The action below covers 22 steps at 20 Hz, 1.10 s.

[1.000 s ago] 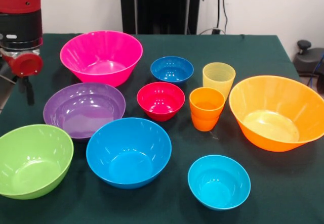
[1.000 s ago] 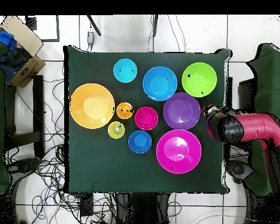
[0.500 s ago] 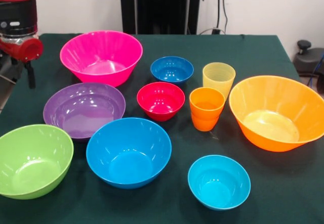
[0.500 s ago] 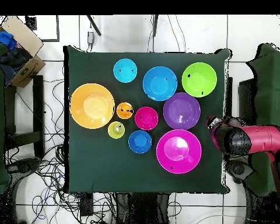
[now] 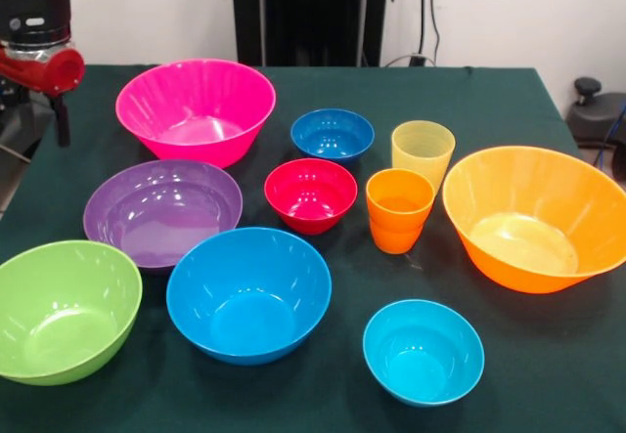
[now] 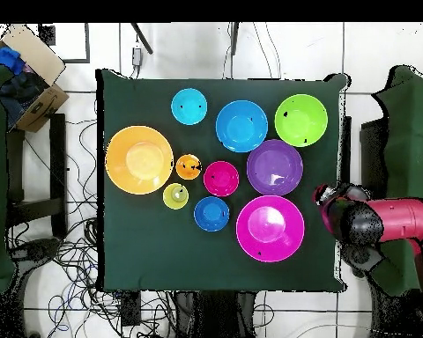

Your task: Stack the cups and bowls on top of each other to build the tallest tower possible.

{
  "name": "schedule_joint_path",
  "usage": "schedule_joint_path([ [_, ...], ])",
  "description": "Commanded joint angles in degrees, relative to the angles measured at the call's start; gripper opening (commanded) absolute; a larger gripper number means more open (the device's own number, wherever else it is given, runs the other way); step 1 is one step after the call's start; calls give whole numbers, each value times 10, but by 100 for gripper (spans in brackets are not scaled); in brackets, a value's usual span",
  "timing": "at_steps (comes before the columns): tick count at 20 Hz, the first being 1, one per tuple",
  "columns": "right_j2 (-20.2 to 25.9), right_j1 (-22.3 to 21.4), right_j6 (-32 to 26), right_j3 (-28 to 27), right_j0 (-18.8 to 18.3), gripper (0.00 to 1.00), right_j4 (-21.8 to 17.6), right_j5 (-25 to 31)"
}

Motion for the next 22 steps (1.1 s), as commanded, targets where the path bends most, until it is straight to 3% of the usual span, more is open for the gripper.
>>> schedule_joint_path([
  [1,-4,15,-81,24,23,100,-23,-13],
  [4,-7,24,-57,18,22,100,-5,-3],
  [7,-31,31,111,19,24,100,101,48],
  [8,-39,38,182,21,21,100,152,57],
  [12,-115,40,525,24,46,100,337,-7],
  [17,-240,21,742,18,130,100,411,-165],
  [20,-289,21,814,19,168,100,437,-237],
  [22,-307,25,847,14,183,100,451,-255],
])
